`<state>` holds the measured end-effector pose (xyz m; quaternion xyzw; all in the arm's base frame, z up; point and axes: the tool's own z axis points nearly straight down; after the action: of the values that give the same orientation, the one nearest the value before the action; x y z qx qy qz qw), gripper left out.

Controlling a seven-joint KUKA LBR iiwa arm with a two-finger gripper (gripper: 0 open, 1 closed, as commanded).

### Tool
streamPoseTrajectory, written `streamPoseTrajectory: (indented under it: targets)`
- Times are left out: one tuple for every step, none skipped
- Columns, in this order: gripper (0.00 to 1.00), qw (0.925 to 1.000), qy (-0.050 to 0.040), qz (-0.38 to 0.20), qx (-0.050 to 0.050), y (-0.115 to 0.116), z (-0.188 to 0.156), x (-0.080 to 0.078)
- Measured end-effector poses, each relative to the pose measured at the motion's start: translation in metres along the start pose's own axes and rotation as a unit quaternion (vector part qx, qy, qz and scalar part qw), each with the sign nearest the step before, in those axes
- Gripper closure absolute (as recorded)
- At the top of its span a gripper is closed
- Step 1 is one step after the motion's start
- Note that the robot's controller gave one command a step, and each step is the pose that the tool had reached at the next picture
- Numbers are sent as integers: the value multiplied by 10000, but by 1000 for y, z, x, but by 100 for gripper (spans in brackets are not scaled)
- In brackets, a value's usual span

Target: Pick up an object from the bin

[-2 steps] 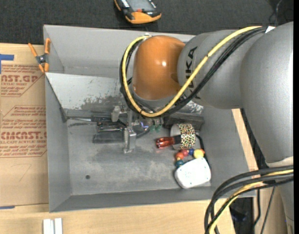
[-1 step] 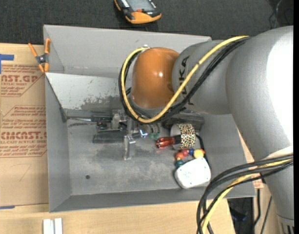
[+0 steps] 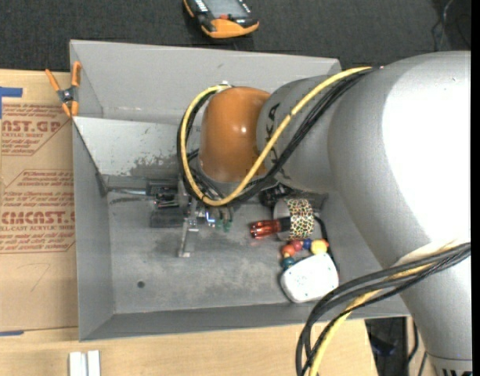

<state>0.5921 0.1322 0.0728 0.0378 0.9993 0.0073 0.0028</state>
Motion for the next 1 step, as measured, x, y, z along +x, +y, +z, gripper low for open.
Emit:
streamPoseTrajectory:
  targets:
    - [100, 9996, -112, -244, -37, 0, -7, -7]
